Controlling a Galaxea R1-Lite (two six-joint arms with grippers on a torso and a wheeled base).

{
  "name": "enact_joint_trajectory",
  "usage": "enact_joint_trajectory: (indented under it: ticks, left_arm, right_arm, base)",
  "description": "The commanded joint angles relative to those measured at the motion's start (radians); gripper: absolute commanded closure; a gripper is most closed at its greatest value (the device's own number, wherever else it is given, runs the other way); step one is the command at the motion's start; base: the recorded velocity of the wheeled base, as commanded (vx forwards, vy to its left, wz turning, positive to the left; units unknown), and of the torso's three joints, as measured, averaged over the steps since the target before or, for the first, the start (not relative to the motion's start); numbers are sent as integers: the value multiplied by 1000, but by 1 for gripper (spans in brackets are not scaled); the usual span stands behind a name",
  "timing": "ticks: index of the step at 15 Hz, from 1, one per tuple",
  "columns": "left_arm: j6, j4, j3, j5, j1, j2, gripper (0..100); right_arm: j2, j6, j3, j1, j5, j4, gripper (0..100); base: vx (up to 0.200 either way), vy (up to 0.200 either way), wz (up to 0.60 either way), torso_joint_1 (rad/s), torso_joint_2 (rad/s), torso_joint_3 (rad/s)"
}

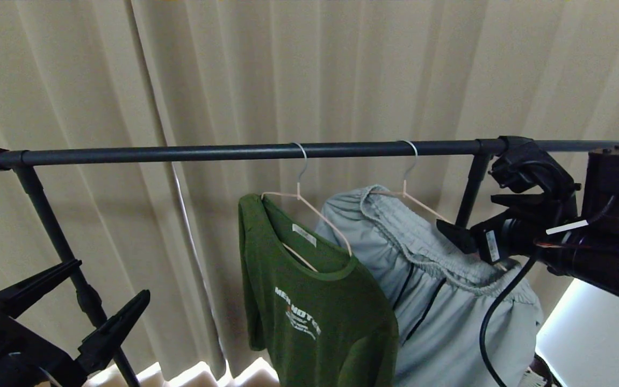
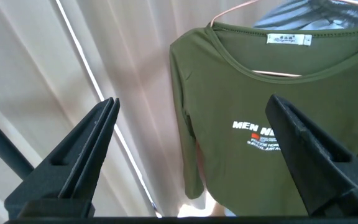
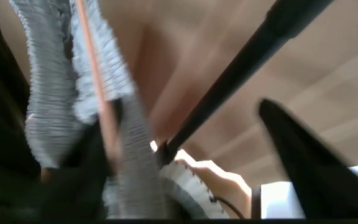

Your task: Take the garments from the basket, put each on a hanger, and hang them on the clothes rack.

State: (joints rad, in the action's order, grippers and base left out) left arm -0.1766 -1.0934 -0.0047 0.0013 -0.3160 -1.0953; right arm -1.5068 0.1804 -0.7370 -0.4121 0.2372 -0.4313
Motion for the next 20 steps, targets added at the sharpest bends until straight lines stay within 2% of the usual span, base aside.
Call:
enact_joint_trajectory:
  ticks: [1,5,7,11,13,15,16,17,20]
  left_arm:
    - [-1,0,0,0,0,-1,0]
    - [-1,0,0,0,0,3,0]
    - [-1,0,0,0,0,6,0]
    - [-1,-2,5,3,5,29,0]
    - [0,0,5,11,20,54,0]
    - [0,0,5,25,92,100,0]
    - [3,33,5,29,141,141,0]
    - [2,113,5,25,218,210,0]
    - [3,342,5,26,287,391,0]
  right_arm:
    - [7,1,71,-1,-26,-84,0]
    - [16,-1,136,-1,-133,-218,0]
    - [51,-2,169,-1,-134,-259,0]
    - [286,-2,294,9,-136,-257,0]
    - [416,-1,375,53,-136,-253,0]
    - [516,1,441,96,-136,-251,0]
    - [559,-1,470,104,-134,-245,0]
    - [617,-4,501,105,-131,-216,0]
    - [717,-4,501,184,-125,-35,0]
  base:
    - [0,0,0,0,0,0]
    - [0,0,0,0,0,0]
    - [0,0,0,0,0,0]
    - [0,0,0,0,0,0]
    - [0,0,0,0,0,0]
    - [0,0,0,0,0,0]
    - [0,0,0,0,0,0]
    - [0,0,0,0,0,0]
    - [0,0,0,0,0,0]
